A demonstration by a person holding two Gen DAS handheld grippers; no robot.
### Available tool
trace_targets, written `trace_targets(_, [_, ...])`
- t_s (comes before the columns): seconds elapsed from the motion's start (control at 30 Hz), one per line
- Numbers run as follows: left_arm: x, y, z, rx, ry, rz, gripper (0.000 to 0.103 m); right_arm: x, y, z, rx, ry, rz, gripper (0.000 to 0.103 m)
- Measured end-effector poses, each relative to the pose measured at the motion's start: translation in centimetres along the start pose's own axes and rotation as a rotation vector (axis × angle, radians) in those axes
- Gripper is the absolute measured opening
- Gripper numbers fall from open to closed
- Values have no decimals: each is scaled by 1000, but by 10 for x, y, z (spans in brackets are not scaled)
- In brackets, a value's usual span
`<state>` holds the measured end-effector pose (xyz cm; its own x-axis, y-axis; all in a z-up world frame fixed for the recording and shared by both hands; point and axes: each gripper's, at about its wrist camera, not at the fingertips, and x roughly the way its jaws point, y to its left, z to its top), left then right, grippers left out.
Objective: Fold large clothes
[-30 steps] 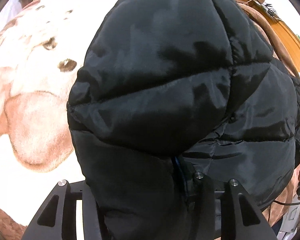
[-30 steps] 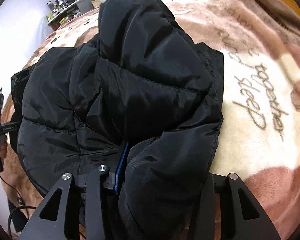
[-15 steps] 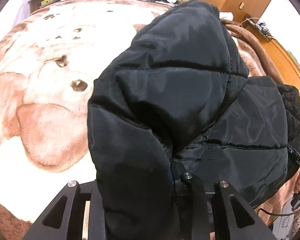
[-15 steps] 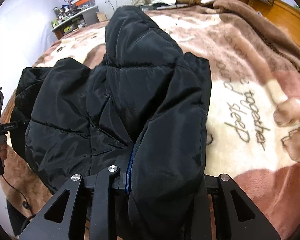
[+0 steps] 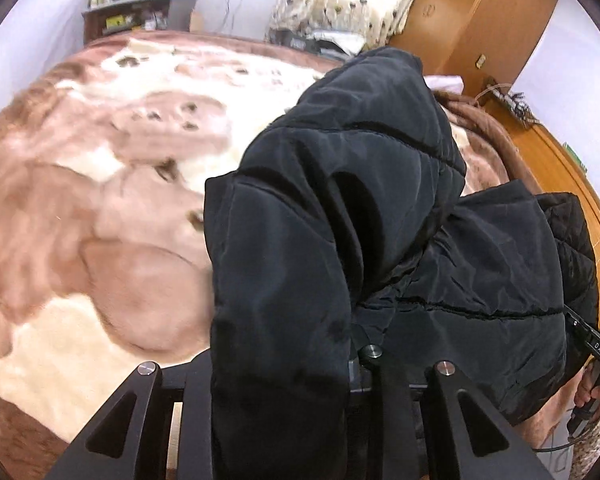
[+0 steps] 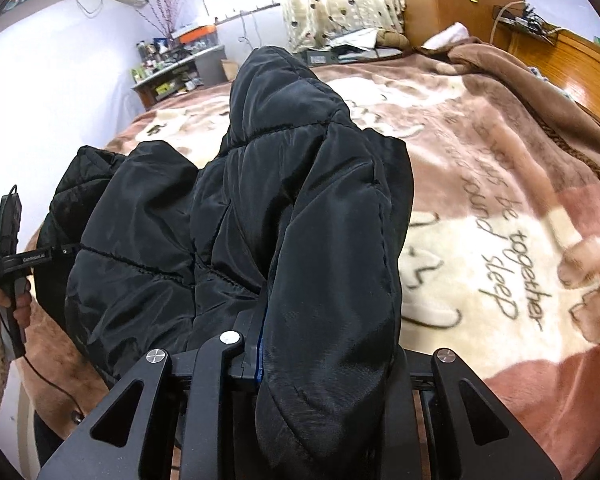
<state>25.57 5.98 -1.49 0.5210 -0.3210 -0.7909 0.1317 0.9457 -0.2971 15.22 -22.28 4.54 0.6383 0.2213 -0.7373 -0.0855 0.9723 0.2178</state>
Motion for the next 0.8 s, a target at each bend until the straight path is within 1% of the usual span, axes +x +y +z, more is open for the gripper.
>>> trace_targets(0.07, [-11, 15, -3, -31, -10, 3, 29, 2, 10, 3, -11, -6, 12, 25])
trace_targets(0.13, [-17, 21, -5, -40, -18, 14, 29, 5, 23, 6, -21, -13, 28, 25])
trace_targets(0.17, [-21, 25, -7, -42, -24, 23, 29, 3, 26, 0, -27, -21, 36, 25])
trace_targets(0.3, [-20, 54, -11, -76, -39, 61, 29, 16, 49, 2, -48, -19, 71, 25])
trace_targets(0.33, [-14, 63, -4, -84, -40, 67, 29, 21, 54, 3, -56, -14, 76, 25])
trace_targets(0.4, [-22, 84, -1, -104, -45, 80, 29, 30, 68, 3, -66, -8, 93, 25])
trace_targets(0.47, [-27, 96, -2, -117, -56, 103, 28, 40, 79, 4, -77, -5, 110, 25])
trace_targets(0.57, [-32, 126, -1, -158, -67, 115, 26, 50, 96, 4, -86, -2, 140, 25])
trace_targets(0.6, [-30, 130, 1, -163, -71, 119, 26, 53, 103, 3, -96, -7, 144, 25])
trace_targets(0.67, [-27, 135, 1, -166, -63, 135, 25, 59, 110, 3, -95, -9, 152, 25])
trace_targets(0.73, [-25, 145, -1, -172, -58, 135, 25, 62, 112, -2, -73, -6, 161, 25])
trace_targets(0.8, [-25, 155, -5, -176, -55, 133, 25, 66, 112, -8, -68, 6, 144, 25])
